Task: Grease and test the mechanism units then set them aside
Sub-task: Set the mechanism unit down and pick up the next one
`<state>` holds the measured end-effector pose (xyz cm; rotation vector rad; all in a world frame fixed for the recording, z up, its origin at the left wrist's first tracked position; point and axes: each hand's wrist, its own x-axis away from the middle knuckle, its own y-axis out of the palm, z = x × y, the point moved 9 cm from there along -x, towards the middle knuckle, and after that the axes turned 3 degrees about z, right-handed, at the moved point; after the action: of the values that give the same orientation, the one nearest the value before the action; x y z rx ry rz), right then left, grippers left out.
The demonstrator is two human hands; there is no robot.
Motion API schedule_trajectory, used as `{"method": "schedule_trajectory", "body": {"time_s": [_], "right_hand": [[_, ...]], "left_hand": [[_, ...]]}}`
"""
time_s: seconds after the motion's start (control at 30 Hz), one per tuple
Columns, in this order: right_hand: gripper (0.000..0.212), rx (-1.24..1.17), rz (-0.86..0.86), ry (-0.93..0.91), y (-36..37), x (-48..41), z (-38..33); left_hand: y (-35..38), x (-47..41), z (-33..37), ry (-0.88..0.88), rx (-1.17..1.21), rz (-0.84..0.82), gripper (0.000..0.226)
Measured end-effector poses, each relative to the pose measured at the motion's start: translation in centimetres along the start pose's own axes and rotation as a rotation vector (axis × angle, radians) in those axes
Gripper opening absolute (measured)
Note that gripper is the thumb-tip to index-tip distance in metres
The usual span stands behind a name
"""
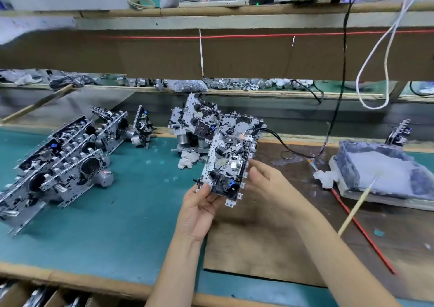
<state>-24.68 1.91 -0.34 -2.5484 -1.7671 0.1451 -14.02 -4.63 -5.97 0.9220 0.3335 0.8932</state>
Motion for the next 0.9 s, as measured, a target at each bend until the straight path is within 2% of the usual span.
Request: {"method": "schedule_trajectory", "body": {"time_s": [0.07, 0.1, 0.23, 0.4, 0.5, 0.53, 0.6, 0.67, 0.7, 0.77, 0.83, 0.87, 0.9], "right_hand": [[0.1, -0.291, -0.047, 0.053, 0.8, -0.8, 0.7], [0.104, -0.373, -0.08, 0.066, 1.4, -1.2, 0.8], [0.09, -0.584, -0.118, 0.094, 3.1, -2.1, 0.9], [0.075, -0.696, -0.117, 0.052, 3.6, -2.6, 0.3], [0.08, -0.692, -0.123, 0.047, 3.5, -2.6, 0.4], [0.083, -0.691, -0.124, 0.052, 3.5, -2.7, 0.6], [0.084, -0.705, -0.132, 0.061, 3.6, -2.8, 0.8], [0.084, -0.721, -0.134, 0.08, 3.9, -2.9, 1.0], [0.085, -0.717, -0.132, 0.088, 4.0, -3.0, 1.1], [0.084, -0.709, -0.135, 0.088, 4.2, -3.3, 1.2], [0.081, -0.721, -0.131, 0.079, 4.2, -3.6, 1.4], [0.077, -0.731, -0.129, 0.07, 4.1, -3.7, 1.5], [0.071, -0.74, -0.13, 0.062, 4.1, -3.8, 1.5]], "left_hand": [[-0.1, 0.0, -0.2, -0.012, -0.008, 0.012, 0.061], [0.0, 0.0, -0.2, -0.015, -0.014, 0.006, 0.06], [-0.4, -0.2, -0.3, -0.013, -0.017, 0.018, 0.06], [-1.0, -0.7, -0.3, 0.002, -0.005, 0.027, 0.06], [-1.1, -0.8, -0.1, 0.021, -0.004, 0.022, 0.055], [-1.0, -0.7, -0.1, 0.022, -0.005, 0.016, 0.048], [-1.2, -0.5, 0.0, 0.024, 0.024, 0.042, 0.008], [-2.1, -0.6, 0.0, 0.046, 0.047, 0.098, 0.037], [-2.3, -0.8, 0.0, 0.056, 0.068, 0.095, 0.034], [-1.5, -0.5, 0.4, 0.063, 0.077, 0.081, 0.008], [-1.6, -0.7, 0.0, 0.044, 0.067, 0.078, 0.045], [-1.8, -0.7, -0.1, 0.041, 0.064, 0.091, 0.051], [-1.8, -0.7, -0.2, 0.043, 0.062, 0.084, 0.047]]}}
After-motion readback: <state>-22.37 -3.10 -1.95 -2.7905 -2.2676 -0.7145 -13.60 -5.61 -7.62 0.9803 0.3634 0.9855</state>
